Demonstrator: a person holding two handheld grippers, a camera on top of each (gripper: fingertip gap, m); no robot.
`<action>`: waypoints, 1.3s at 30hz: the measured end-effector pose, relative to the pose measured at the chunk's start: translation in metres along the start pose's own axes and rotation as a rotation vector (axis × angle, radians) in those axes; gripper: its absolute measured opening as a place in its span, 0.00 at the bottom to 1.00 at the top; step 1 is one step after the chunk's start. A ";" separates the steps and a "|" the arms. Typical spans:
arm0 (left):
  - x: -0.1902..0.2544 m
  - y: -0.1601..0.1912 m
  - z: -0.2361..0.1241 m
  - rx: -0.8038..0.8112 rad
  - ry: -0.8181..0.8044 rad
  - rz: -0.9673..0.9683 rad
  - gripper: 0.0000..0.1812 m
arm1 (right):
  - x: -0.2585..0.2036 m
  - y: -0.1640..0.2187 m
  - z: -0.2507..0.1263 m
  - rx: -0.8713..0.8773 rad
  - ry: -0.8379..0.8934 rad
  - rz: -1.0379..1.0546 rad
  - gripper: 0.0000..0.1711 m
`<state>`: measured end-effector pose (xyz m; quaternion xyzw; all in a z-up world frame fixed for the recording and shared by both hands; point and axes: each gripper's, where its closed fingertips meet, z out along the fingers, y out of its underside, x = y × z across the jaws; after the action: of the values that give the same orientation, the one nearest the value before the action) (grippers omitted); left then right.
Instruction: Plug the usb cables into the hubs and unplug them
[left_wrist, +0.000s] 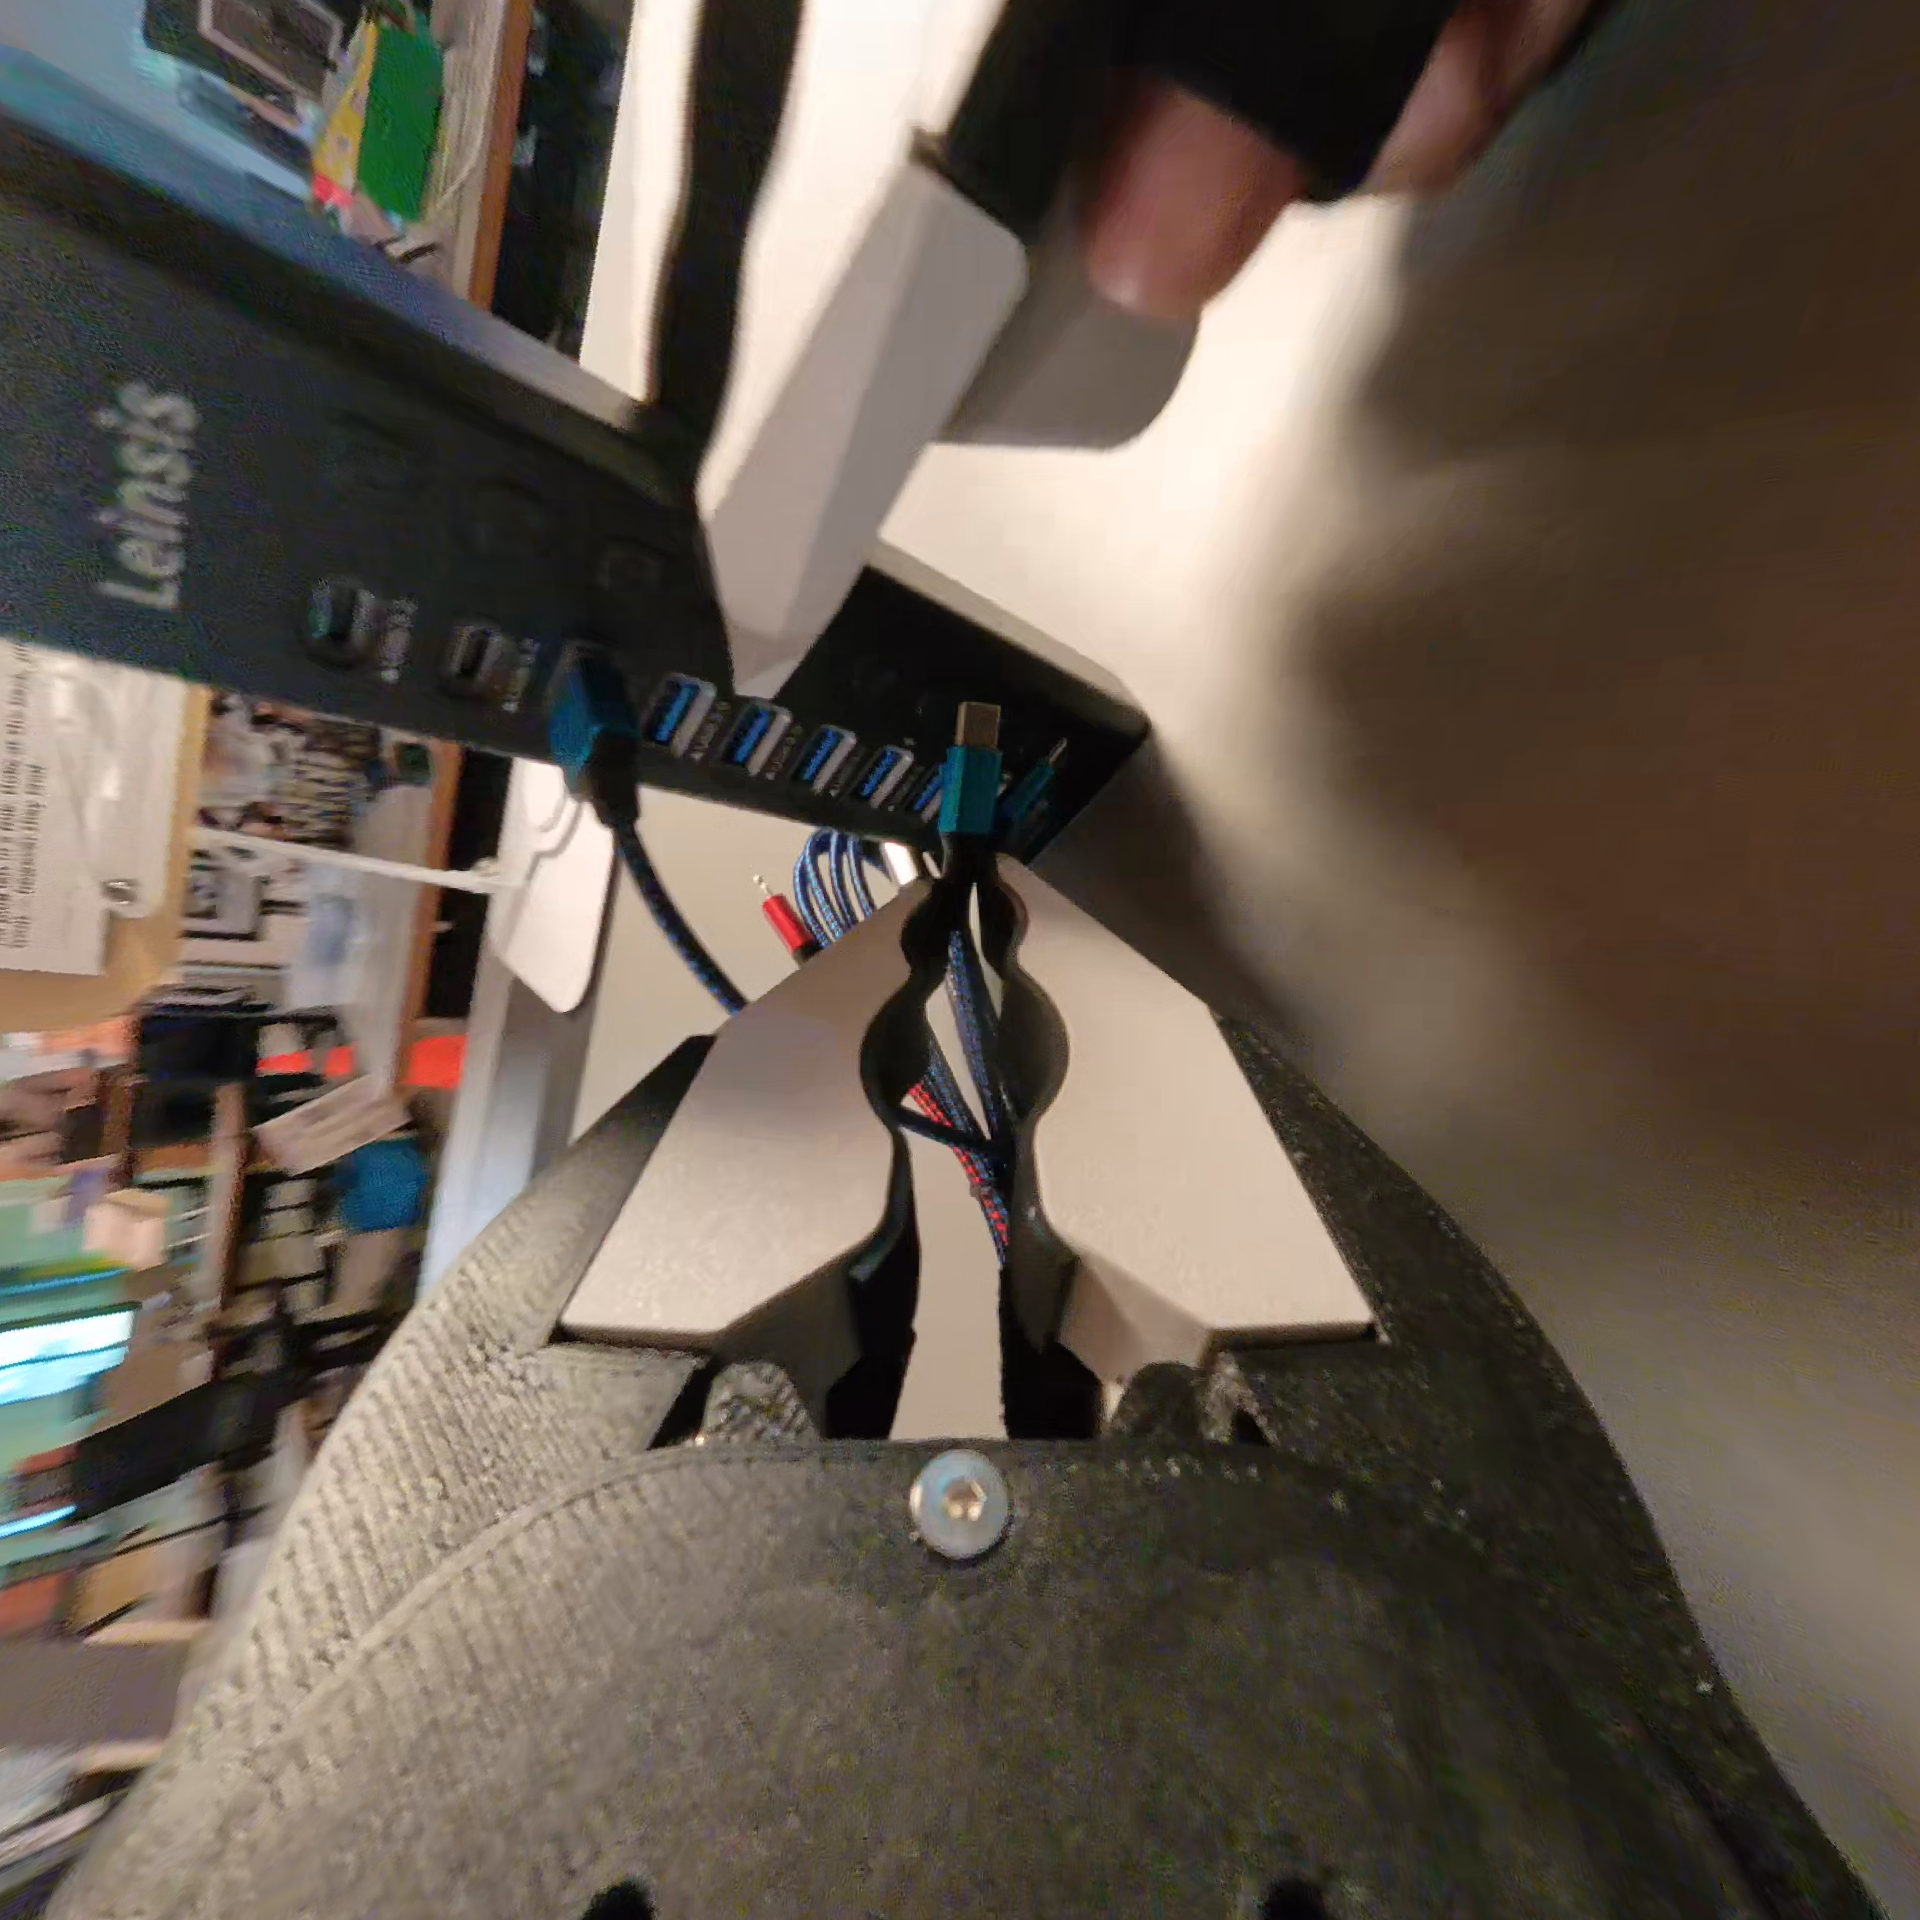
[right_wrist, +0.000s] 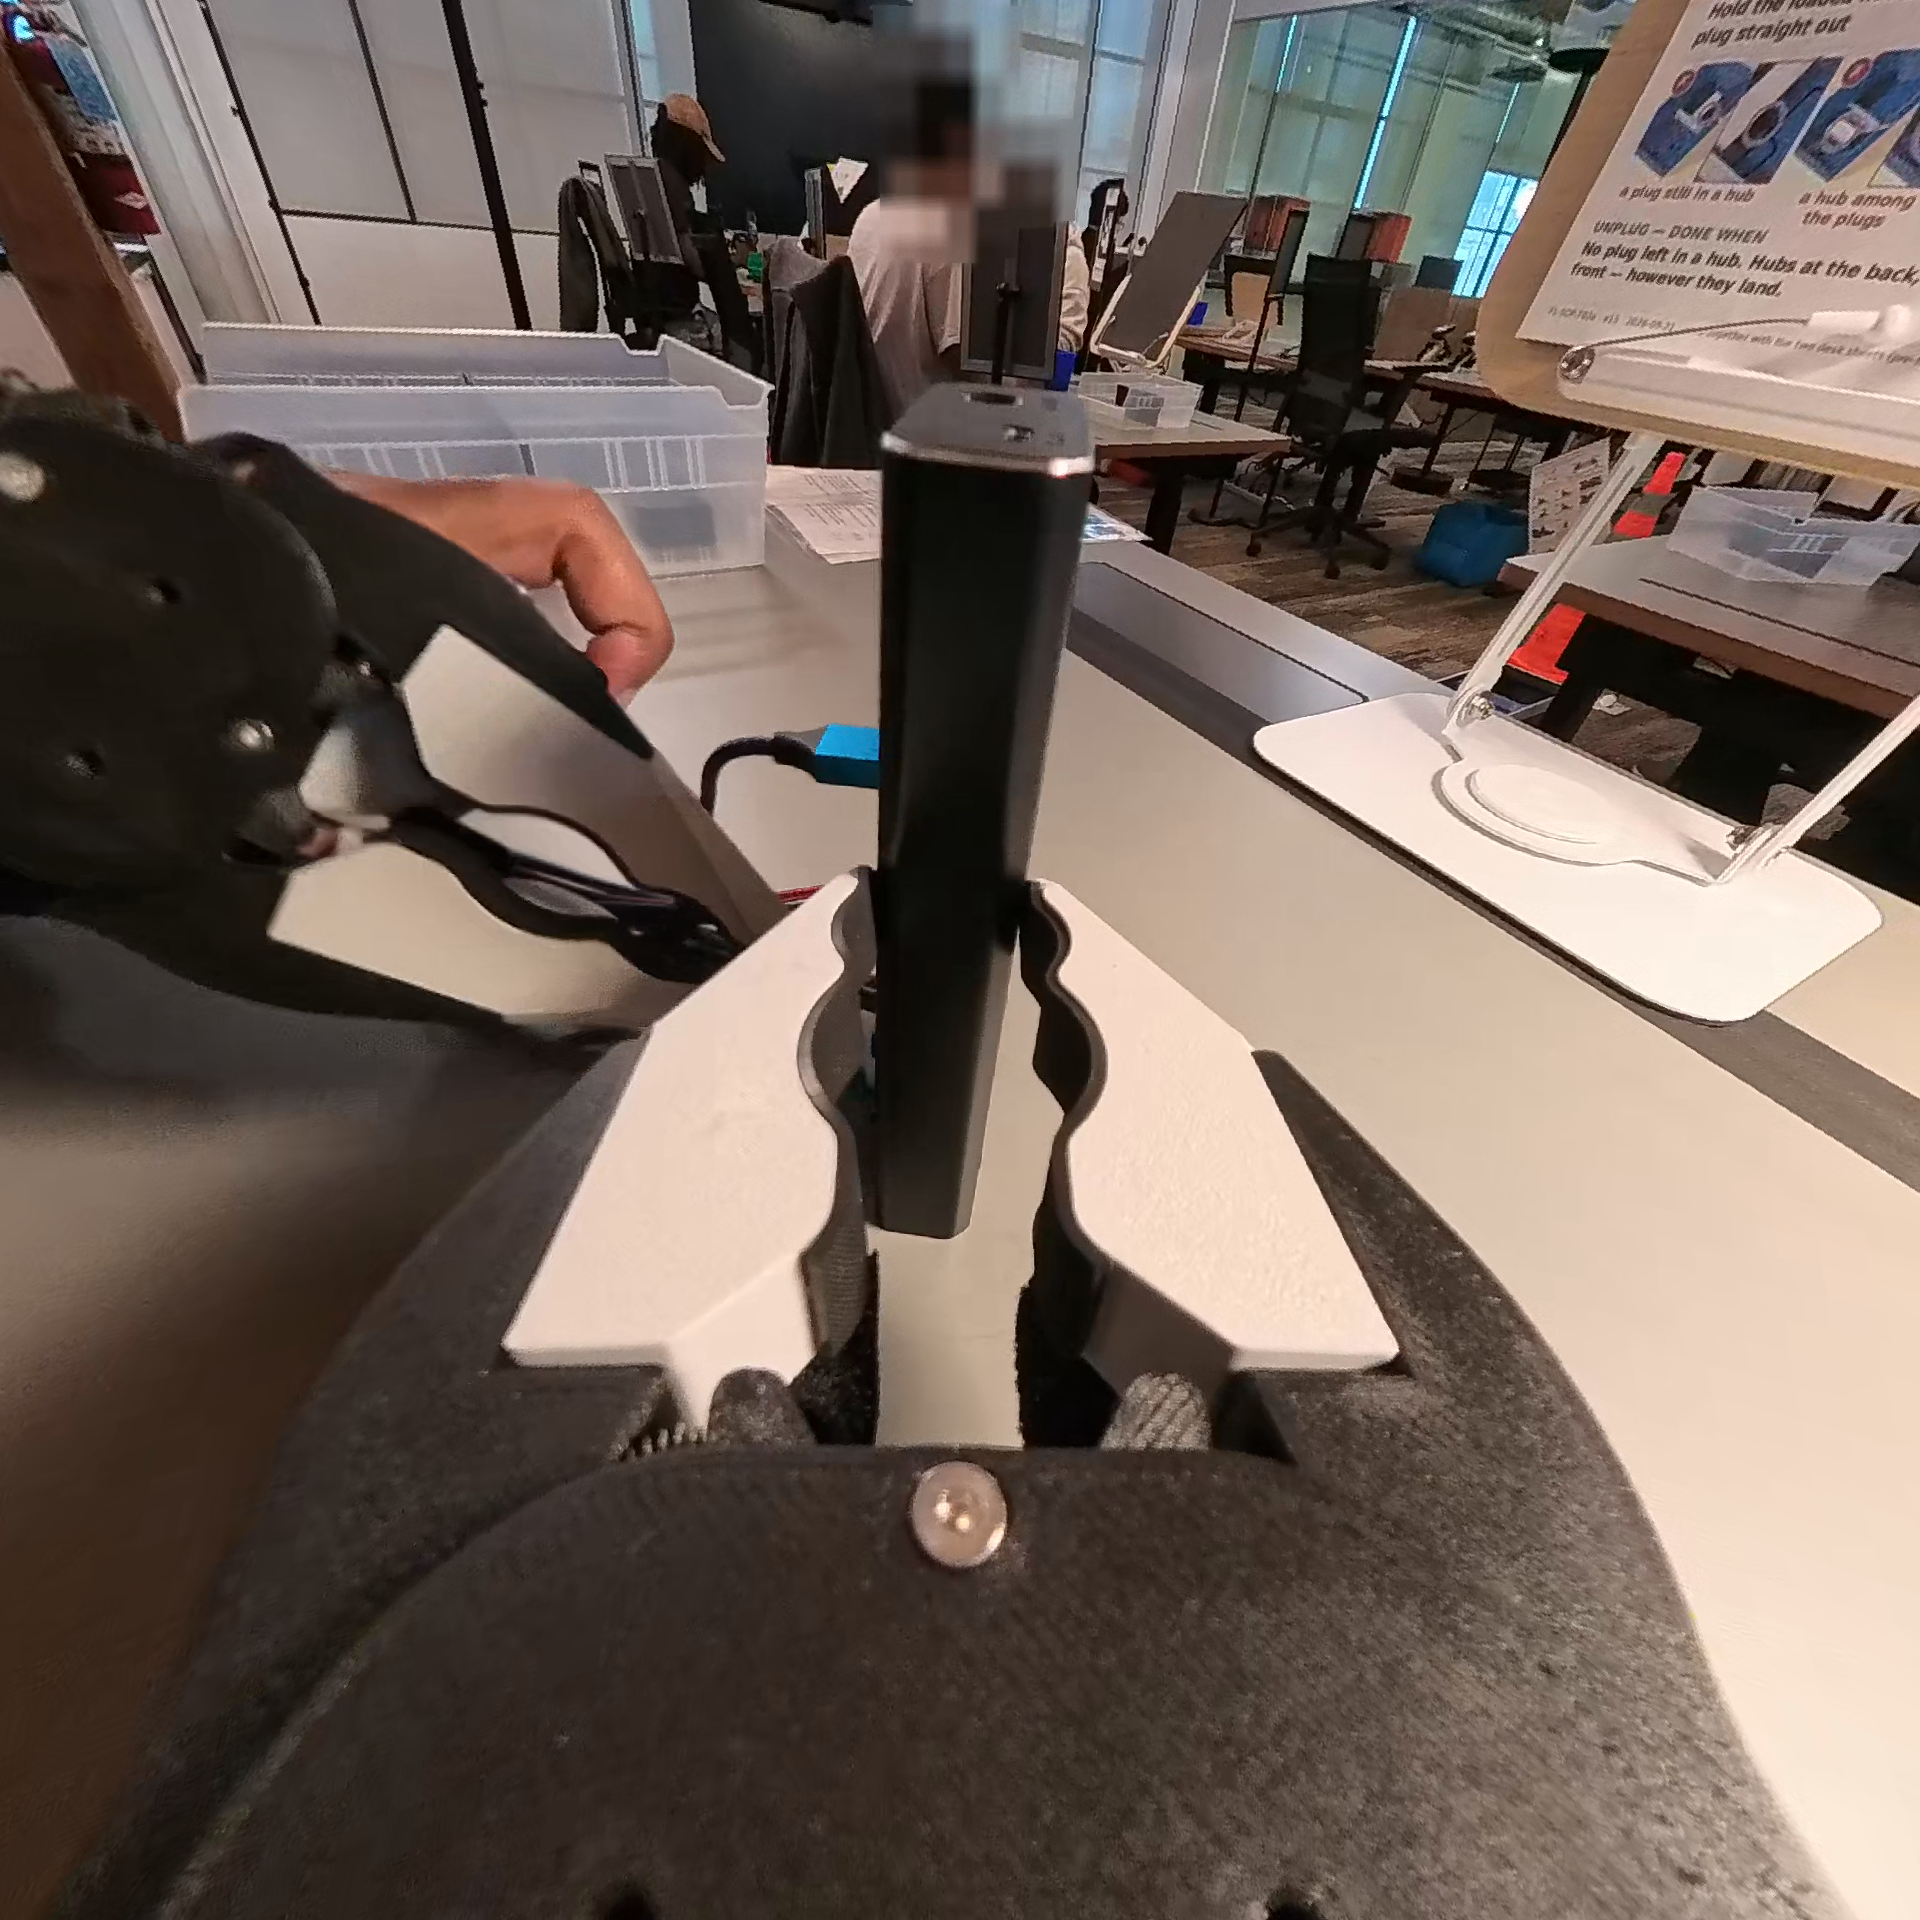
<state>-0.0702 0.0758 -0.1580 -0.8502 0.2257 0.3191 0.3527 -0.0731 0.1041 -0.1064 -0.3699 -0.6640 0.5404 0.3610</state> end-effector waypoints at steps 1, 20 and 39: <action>0.000 -0.003 -0.004 0.033 0.027 -0.045 0.04 | 0.000 0.000 0.000 0.000 0.000 0.001 0.16; -0.028 -0.043 -0.061 0.458 0.461 -0.834 0.04 | 0.000 -0.001 0.000 0.009 0.044 -0.099 0.16; -0.037 -0.041 -0.060 0.458 0.700 -1.097 0.03 | -0.009 -0.002 0.001 0.031 0.049 -0.206 0.16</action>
<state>-0.0482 0.0632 -0.0801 -0.7986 -0.0749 -0.2544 0.5402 -0.0699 0.0960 -0.1050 -0.3072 -0.6812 0.5014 0.4362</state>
